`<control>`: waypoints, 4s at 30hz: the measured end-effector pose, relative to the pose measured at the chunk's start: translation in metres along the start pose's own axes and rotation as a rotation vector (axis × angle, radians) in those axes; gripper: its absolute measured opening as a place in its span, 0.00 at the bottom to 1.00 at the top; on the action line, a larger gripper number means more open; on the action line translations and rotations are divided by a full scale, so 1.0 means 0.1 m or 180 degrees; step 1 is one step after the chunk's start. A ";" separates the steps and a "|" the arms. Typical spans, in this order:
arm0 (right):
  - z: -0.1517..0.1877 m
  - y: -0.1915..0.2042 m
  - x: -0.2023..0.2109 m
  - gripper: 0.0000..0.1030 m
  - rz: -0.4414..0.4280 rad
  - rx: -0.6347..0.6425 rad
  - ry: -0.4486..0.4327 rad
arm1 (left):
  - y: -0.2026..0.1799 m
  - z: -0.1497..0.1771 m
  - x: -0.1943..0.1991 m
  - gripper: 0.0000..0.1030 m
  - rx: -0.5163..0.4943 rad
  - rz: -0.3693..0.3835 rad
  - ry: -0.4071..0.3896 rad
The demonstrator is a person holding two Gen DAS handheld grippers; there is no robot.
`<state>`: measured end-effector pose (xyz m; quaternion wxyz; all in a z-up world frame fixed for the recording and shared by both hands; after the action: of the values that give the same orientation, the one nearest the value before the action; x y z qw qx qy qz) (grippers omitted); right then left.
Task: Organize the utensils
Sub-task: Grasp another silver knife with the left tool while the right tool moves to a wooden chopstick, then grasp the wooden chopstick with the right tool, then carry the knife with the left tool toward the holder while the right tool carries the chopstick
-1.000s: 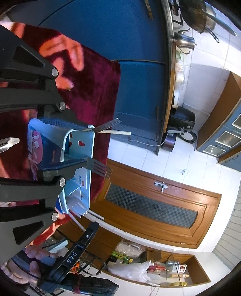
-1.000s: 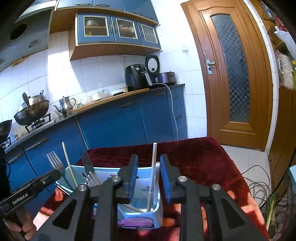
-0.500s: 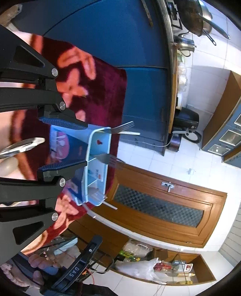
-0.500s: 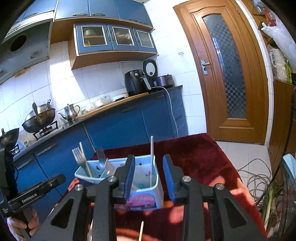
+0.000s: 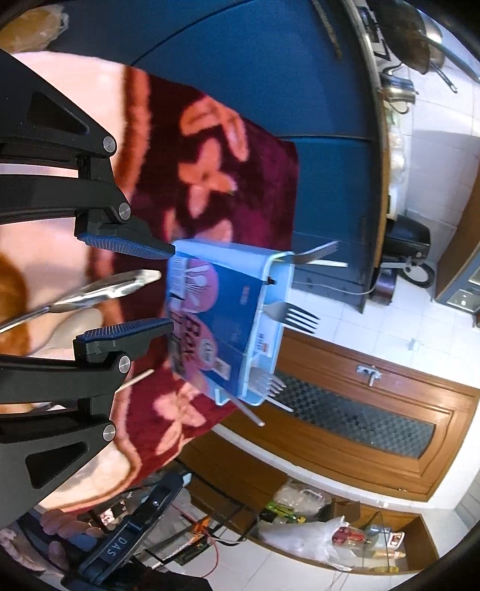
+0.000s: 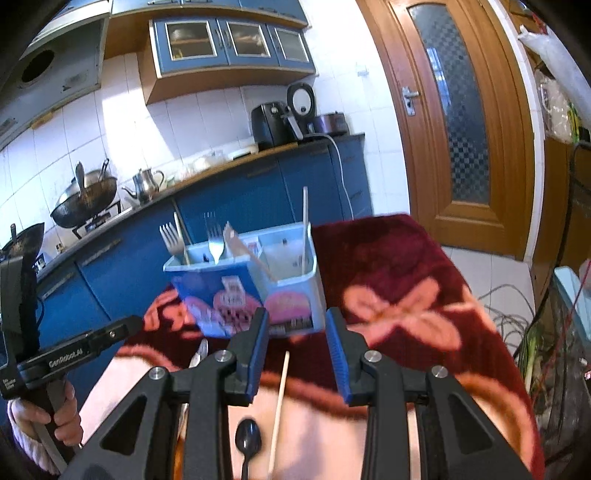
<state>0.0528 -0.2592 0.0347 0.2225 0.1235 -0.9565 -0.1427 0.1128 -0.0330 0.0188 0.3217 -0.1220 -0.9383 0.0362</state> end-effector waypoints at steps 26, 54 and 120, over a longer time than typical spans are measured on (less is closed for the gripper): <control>0.56 -0.20 -0.07 0.34 -0.0014 -0.0322 0.0443 | -0.10 0.46 -0.57 0.29 -0.0129 0.0041 0.0852; 0.66 -0.22 -0.15 0.34 -0.0023 -0.0325 0.0589 | -0.09 0.33 -0.71 0.02 0.0140 0.0479 0.1065; 0.32 -0.07 0.02 0.06 -0.0339 -0.0251 0.0187 | 0.10 -1.47 0.66 0.01 0.0353 -0.0155 -0.1608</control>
<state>0.0376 -0.2599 0.0060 0.2472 0.1696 -0.9353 -0.1882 0.1541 -0.0082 0.1729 0.0841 -0.0687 -0.9881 0.1092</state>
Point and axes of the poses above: each gripper's, at about its wrist camera, not at the fingertips, and x roughly against the way its jaws point, y to its left, z to its underside, the point moved 4 cm from there along -x, roughly the way its jaws point, and after that the axes turned 11 degrees about -z, right-handed, at the moved point
